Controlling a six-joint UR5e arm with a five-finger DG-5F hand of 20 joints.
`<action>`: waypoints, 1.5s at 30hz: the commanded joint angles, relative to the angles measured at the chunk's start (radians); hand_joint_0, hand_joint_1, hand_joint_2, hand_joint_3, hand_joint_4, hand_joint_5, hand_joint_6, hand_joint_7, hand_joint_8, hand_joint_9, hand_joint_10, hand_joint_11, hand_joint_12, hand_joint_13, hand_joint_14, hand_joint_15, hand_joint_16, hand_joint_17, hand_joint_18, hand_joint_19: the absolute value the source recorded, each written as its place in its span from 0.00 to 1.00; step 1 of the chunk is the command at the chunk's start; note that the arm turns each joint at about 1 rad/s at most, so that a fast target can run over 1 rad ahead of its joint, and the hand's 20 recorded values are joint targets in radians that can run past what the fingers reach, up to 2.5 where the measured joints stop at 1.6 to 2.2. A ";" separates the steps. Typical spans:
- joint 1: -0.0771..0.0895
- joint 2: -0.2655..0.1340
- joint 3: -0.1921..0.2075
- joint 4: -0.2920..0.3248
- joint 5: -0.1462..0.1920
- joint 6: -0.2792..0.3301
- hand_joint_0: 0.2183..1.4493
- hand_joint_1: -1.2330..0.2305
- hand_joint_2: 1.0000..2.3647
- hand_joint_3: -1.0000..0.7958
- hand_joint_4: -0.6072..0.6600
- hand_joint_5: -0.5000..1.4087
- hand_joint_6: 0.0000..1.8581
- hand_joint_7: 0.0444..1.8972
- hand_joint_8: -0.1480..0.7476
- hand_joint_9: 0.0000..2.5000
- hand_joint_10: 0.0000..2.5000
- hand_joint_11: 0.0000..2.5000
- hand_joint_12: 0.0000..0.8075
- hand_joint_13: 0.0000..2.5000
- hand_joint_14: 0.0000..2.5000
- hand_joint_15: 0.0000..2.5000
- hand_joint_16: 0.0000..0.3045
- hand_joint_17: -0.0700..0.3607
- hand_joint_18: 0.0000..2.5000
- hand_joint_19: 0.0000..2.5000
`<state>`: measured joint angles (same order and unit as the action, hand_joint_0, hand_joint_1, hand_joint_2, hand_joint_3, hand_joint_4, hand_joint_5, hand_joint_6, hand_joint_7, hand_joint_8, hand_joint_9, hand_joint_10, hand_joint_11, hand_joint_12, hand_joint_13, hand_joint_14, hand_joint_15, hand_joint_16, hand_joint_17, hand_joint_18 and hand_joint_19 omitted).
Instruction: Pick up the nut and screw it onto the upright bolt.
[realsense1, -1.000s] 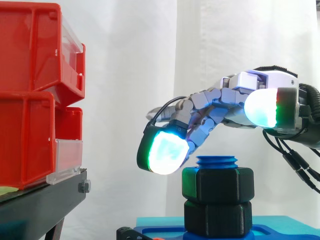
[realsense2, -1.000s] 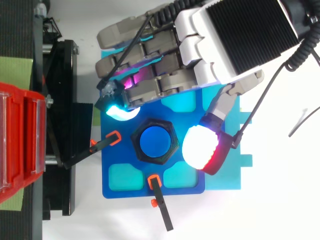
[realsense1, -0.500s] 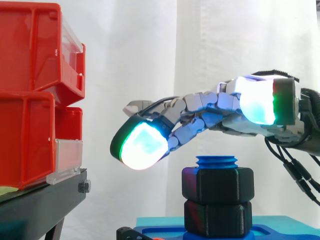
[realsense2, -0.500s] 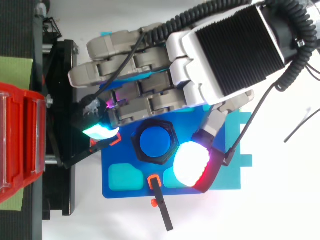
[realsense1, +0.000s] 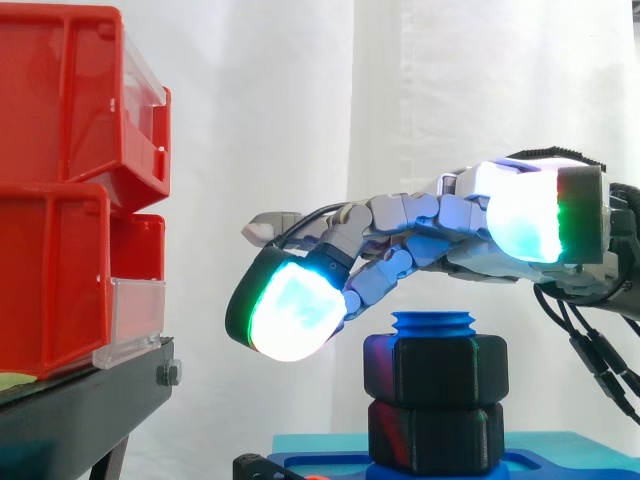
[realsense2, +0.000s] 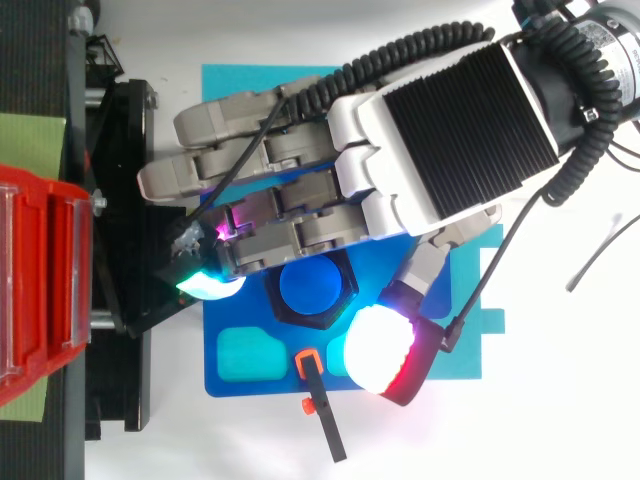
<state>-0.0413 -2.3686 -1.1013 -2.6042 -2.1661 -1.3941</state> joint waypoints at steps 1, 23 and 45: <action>0.001 0.000 0.000 -0.013 0.000 -0.002 0.22 0.89 0.00 0.28 0.62 0.23 0.27 0.58 0.42 0.16 0.00 0.00 0.44 0.02 0.00 0.00 0.14 0.39 0.00 0.00; -0.003 0.000 0.000 -0.045 -0.003 -0.003 0.24 0.81 0.00 0.28 0.60 0.26 0.27 0.77 0.46 0.28 0.00 0.00 0.39 0.14 0.00 0.00 0.12 0.35 0.00 0.00; -0.022 0.000 0.000 -0.036 -0.029 -0.003 0.23 0.81 0.00 0.28 0.66 0.23 0.27 0.56 0.45 0.30 0.00 0.00 0.39 0.17 0.00 0.00 0.12 0.36 0.02 0.00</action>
<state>-0.0579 -2.3685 -1.1017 -2.6416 -2.1881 -1.3975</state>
